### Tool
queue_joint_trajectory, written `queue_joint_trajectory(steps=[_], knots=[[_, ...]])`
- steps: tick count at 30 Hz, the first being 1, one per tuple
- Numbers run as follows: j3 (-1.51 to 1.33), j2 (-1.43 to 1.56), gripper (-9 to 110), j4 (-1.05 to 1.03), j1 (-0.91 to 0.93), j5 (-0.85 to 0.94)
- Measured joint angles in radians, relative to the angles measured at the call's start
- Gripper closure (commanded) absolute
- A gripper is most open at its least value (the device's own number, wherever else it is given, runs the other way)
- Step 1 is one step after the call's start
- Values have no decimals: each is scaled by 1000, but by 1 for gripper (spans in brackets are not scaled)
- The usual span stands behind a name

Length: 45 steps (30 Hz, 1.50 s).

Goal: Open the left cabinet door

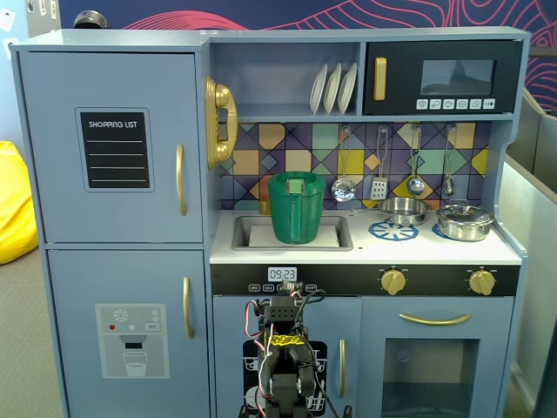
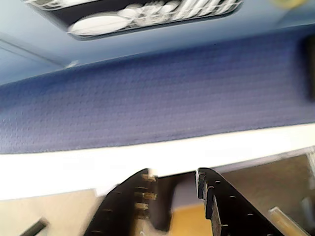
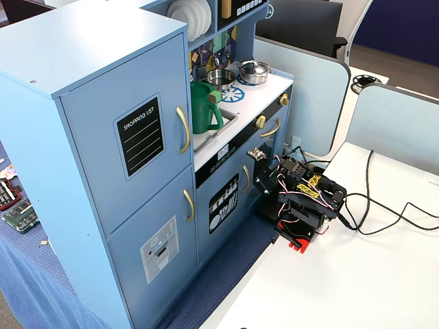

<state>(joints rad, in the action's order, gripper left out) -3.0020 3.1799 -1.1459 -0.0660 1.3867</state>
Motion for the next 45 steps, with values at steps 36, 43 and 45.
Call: queue_joint_trajectory(steps=[36, 43, 45], knots=[[666, -511, 83, 888, -505, 462], [861, -696, 84, 913, -540, 500], [911, -747, 85, 913, -540, 508]])
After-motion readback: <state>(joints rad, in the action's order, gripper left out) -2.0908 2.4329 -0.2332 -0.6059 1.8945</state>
